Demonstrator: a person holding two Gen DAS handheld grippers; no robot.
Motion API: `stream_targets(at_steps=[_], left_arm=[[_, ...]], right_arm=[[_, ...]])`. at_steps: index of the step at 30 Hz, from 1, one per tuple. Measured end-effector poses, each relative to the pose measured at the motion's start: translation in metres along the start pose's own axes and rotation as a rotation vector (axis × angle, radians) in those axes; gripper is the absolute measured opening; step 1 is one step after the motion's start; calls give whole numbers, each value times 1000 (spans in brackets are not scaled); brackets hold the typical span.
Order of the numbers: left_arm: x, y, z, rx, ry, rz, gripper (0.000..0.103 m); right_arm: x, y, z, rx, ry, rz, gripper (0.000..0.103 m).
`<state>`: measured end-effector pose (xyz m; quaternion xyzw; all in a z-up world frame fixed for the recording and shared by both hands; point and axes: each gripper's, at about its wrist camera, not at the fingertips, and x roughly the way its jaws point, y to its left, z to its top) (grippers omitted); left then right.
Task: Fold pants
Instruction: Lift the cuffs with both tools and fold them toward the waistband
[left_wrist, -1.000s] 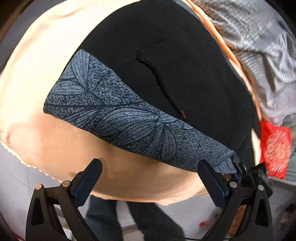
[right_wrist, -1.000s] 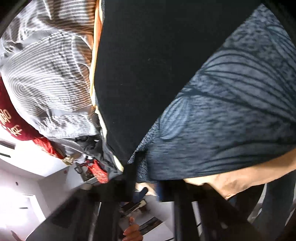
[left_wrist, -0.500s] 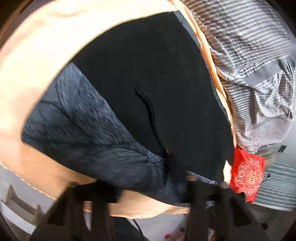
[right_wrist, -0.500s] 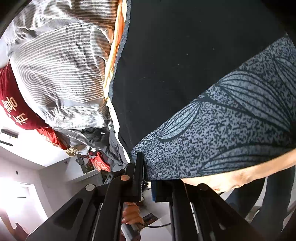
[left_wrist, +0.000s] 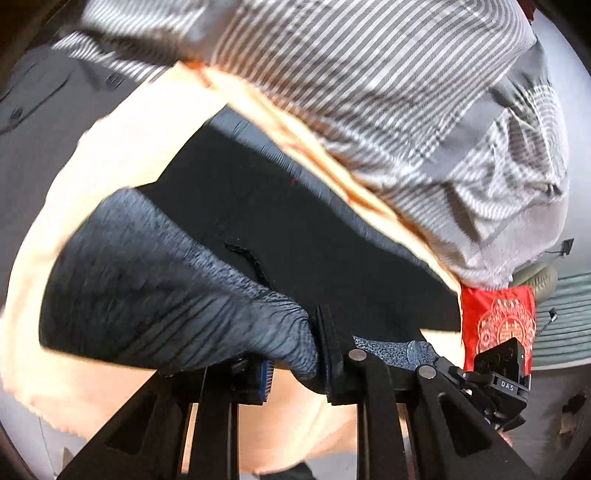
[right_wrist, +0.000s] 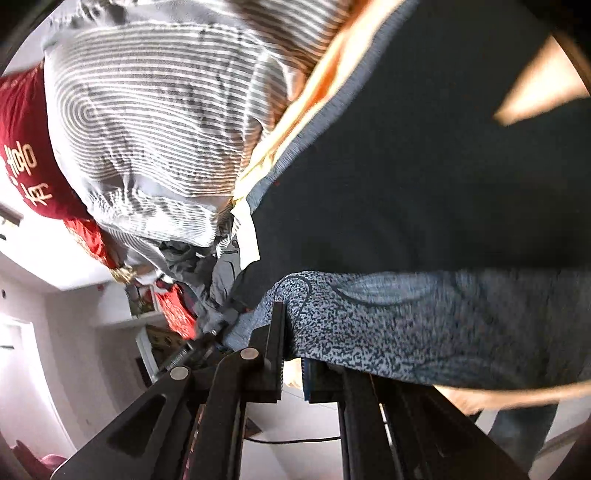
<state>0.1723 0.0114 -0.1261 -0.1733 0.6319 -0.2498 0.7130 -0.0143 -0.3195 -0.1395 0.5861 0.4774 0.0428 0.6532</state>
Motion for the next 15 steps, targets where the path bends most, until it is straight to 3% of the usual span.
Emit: stream_targets(at_steps=[9, 15], left_arm=[[86, -22, 87, 15, -25, 138, 22], [133, -8, 109, -49, -25, 200, 24]], right_arm=[[56, -10, 138, 27, 121, -76, 8], [100, -33, 197, 32, 201, -138, 9]])
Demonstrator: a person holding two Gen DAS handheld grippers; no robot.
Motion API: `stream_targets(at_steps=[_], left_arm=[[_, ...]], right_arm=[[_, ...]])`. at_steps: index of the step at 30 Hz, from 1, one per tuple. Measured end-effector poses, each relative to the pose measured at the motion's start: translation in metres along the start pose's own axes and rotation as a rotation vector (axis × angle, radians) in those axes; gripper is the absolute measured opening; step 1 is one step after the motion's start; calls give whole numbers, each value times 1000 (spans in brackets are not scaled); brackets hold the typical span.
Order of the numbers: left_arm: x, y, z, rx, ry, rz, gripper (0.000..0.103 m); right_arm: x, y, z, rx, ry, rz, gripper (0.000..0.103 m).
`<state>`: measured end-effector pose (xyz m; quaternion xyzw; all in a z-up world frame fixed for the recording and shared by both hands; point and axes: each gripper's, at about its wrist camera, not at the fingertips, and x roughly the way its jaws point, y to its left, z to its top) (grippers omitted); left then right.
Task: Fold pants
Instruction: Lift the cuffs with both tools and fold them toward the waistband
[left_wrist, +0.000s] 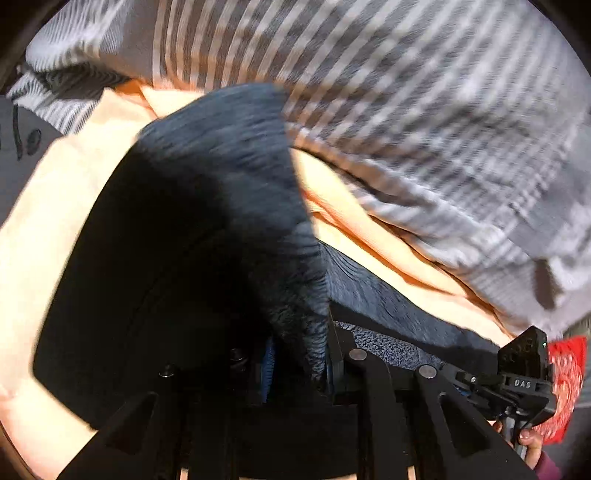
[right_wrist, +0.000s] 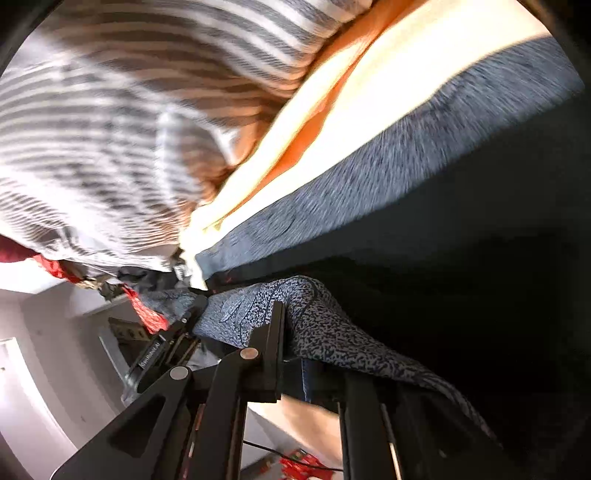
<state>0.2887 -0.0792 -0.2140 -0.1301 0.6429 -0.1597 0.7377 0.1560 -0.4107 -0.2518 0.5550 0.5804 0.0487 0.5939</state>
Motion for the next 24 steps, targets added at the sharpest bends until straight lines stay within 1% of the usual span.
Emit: stream_targets(at_steps=[2, 4, 6, 8, 9, 10, 11, 12, 13, 15, 17, 18, 20, 21, 22, 23, 24], left_arm=[[4, 2, 3, -25, -3, -10, 24], [3, 2, 7, -38, 14, -10, 25], [-9, -1, 8, -30, 28, -6, 25], [-23, -7, 7, -15, 19, 1, 25], [-35, -10, 5, 1, -5, 32, 38], [-47, -14, 4, 16, -40, 72, 53], [-57, -16, 4, 24, -80, 103, 77], [-69, -19, 2, 38, -130, 134, 79], [-77, -24, 1, 70, -151, 157, 79], [-77, -34, -4, 126, -133, 214, 79], [-60, -45, -15, 194, -80, 252, 79], [-46, -52, -24, 229, -49, 279, 79], [-19, -62, -40, 284, -4, 318, 79], [-2, -65, -49, 299, 17, 342, 79], [13, -65, -54, 298, 40, 370, 79], [22, -65, -58, 292, 53, 399, 79], [28, -64, -62, 286, 46, 432, 79]], right_arm=[[10, -5, 14, -3, 28, -11, 10], [15, -9, 22, -3, 41, -4, 10], [18, -9, 26, 3, 55, 2, 10], [19, -5, 29, -7, 77, 1, 16], [18, -3, 29, -15, 86, 2, 26], [16, 2, 29, -31, 90, 1, 44], [14, 7, 29, -49, 90, 7, 54], [11, 13, 29, -62, 89, 24, 72], [6, 21, 28, -78, 81, 43, 78], [-8, 36, 24, -125, 54, 55, 78], [-20, 47, 13, -187, 51, 78, 78], [-25, 50, 4, -220, 55, 93, 78], [-23, 49, -16, -254, 108, 103, 78], [-18, 44, -23, -255, 136, 86, 78], [-10, 36, -29, -256, 166, 38, 78], [-2, 26, -33, -257, 176, -41, 78], [2, 18, -34, -256, 173, -94, 67]])
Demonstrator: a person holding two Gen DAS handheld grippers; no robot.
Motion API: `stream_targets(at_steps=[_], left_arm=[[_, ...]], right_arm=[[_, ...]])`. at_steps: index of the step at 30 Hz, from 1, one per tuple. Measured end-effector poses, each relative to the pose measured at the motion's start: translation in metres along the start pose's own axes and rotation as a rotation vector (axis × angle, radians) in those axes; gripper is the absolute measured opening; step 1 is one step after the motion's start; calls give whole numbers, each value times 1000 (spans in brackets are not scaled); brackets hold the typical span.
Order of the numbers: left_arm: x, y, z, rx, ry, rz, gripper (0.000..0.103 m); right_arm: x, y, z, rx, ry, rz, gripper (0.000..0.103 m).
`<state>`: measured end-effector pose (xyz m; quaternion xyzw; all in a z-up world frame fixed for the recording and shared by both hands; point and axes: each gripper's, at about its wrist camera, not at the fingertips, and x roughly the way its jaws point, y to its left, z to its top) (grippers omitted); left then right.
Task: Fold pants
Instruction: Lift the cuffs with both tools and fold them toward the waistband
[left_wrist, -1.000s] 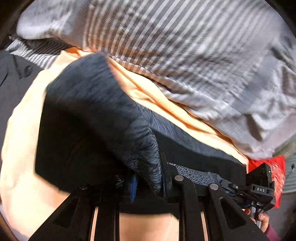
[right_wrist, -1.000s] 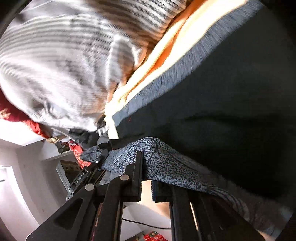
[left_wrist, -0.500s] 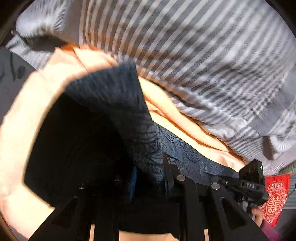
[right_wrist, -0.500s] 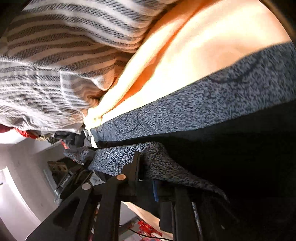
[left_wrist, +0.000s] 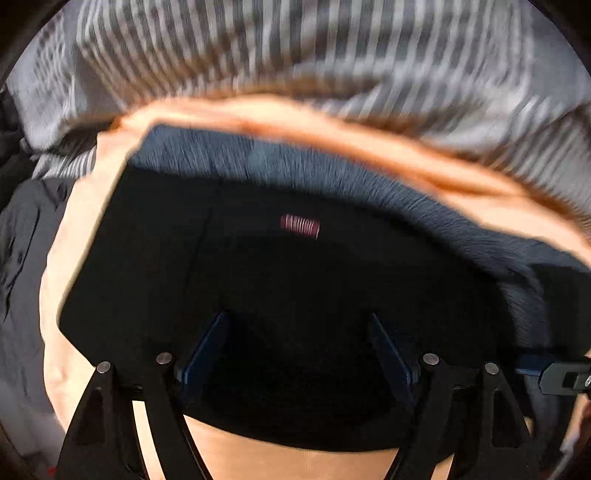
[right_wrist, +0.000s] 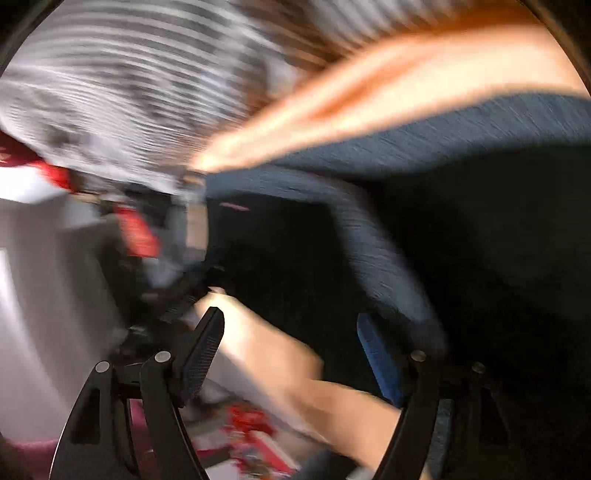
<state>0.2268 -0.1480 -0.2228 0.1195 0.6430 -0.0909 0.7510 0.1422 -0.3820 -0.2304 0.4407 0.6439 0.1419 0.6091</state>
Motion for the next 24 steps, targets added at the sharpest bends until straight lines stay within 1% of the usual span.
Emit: stream_targets(at_steps=[1, 2, 3, 4, 5, 6, 7, 9, 12, 14, 15, 16, 17, 18, 19, 22, 24], left_arm=[[-1, -2, -3, -2, -21, 17, 79], [-3, -3, -4, -2, -16, 24, 79], [-7, -2, -5, -5, 2, 9, 79], [-12, -3, -8, -6, 11, -13, 79], [-17, -4, -11, -3, 14, -19, 79], [-25, -8, -17, 11, 14, -15, 79], [-31, -13, -22, 29, 13, -20, 79], [-43, -29, -36, 86, 13, -45, 79], [-53, -55, -58, 156, 31, -93, 79], [-57, -79, -75, 206, 45, -145, 79], [-58, -93, -86, 243, 50, -174, 79], [-59, -106, -93, 274, 52, -193, 79], [-59, -123, -103, 320, 55, -211, 79], [-58, -137, -111, 361, 62, -217, 79], [-58, -146, -117, 384, 67, -222, 79], [-62, -168, -134, 423, 66, -287, 79], [-63, -178, -143, 459, 63, -284, 79]], right_arm=[[2, -9, -2, 9, -6, -38, 55], [-2, -12, -4, 18, -21, -35, 55], [-11, -13, -7, 20, -56, -8, 56], [-21, -11, -11, 7, -89, 4, 62], [-32, -7, -16, -17, -123, -2, 66], [-44, -4, -23, -42, -154, -23, 71], [-60, -2, -36, -69, -197, -72, 72], [-86, -11, -60, -71, -241, -150, 72], [-118, -34, -109, -5, -288, -196, 72], [-138, -58, -148, 72, -303, -202, 72], [-142, -65, -170, 107, -315, -208, 72], [-148, -76, -201, 153, -338, -227, 72], [-158, -86, -220, 184, -355, -247, 72], [-163, -95, -250, 232, -388, -285, 72], [-169, -106, -269, 269, -412, -304, 72], [-171, -137, -331, 418, -495, -323, 72], [-177, -154, -356, 468, -534, -364, 72]])
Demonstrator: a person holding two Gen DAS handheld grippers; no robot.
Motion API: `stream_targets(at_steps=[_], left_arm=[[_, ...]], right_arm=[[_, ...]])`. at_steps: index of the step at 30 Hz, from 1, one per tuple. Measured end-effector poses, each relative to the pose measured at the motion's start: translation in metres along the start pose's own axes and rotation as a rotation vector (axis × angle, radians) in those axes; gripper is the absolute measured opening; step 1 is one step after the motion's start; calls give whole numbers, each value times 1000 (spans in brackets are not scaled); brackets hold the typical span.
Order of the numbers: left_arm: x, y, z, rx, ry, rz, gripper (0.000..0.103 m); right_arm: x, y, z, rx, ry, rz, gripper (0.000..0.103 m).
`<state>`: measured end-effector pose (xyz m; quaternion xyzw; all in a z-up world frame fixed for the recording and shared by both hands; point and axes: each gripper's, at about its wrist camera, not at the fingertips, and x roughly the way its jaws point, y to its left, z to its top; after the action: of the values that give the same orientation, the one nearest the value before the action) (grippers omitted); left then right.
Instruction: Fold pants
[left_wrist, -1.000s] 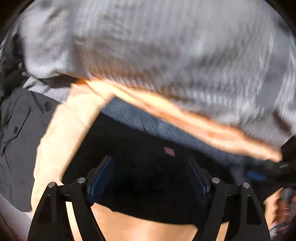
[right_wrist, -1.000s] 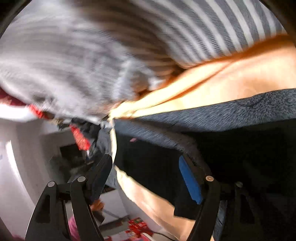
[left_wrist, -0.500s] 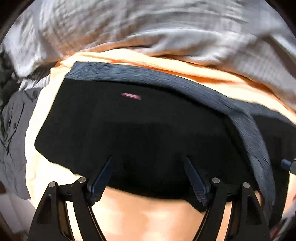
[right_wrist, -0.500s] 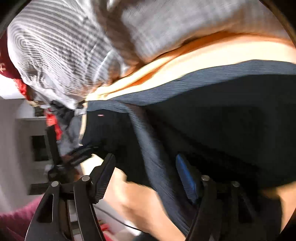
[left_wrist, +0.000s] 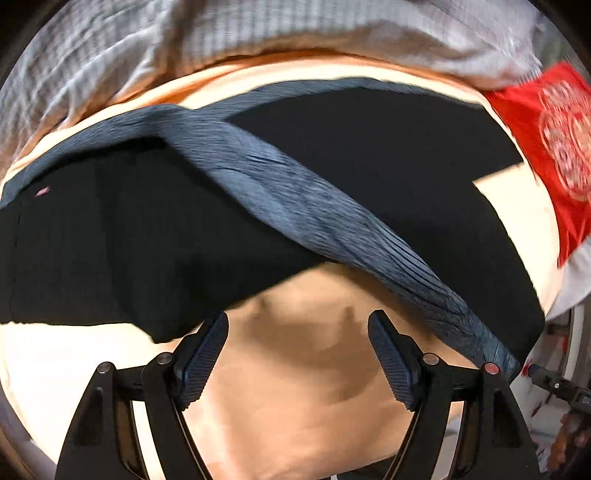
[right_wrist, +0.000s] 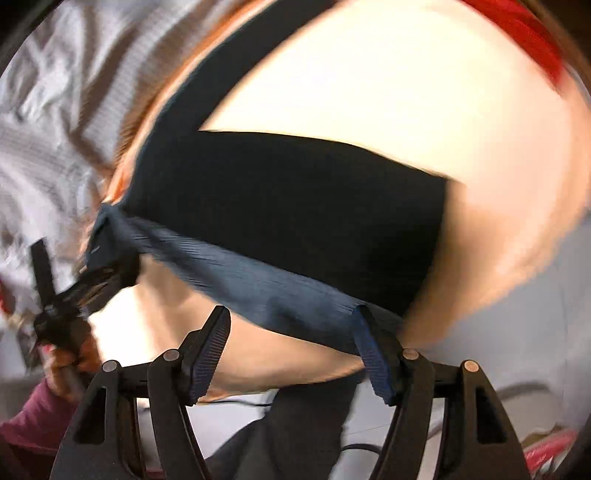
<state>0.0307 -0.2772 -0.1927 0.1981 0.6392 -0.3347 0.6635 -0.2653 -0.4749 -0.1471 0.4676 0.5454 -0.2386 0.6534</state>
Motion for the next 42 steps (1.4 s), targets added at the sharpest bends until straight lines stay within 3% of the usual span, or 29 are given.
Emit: stream_targets(at_steps=[6, 9, 14, 17, 18, 19, 20, 24, 29, 34, 39, 42], left_arm=[[-7, -25, -10, 71, -16, 19, 79], [-5, -23, -6, 74, -12, 35, 79], [8, -20, -11, 78, 17, 48, 79], [14, -30, -14, 66, 30, 50, 79], [17, -33, -16, 55, 39, 48, 79], [22, -38, -17, 33, 57, 47, 79], [24, -40, -18, 16, 72, 44, 79], [29, -60, -21, -2, 106, 39, 79], [28, -99, -7, 7, 110, 7, 79], [12, -121, 35, -56, 53, -40, 79], [-1, -131, 93, -117, -39, -51, 79], [-9, -113, 116, -143, -87, -25, 79]], right_arm=[[14, -31, -26, 76, -46, -9, 72], [23, -35, -27, 87, -60, 21, 72], [40, -40, -24, 71, -33, 109, 62], [44, -51, -24, 64, -6, 185, 45], [46, -53, -22, 65, 14, 216, 33], [47, -55, -20, 63, 32, 237, 14], [47, -57, -18, 67, 52, 259, 5], [26, -55, -6, 90, 94, 378, 5], [-33, -22, 46, -26, 36, 467, 3], [-77, 14, 130, -137, -26, 526, 3], [-91, 50, 218, -249, -55, 494, 3], [-88, 71, 265, -307, -69, 443, 3]])
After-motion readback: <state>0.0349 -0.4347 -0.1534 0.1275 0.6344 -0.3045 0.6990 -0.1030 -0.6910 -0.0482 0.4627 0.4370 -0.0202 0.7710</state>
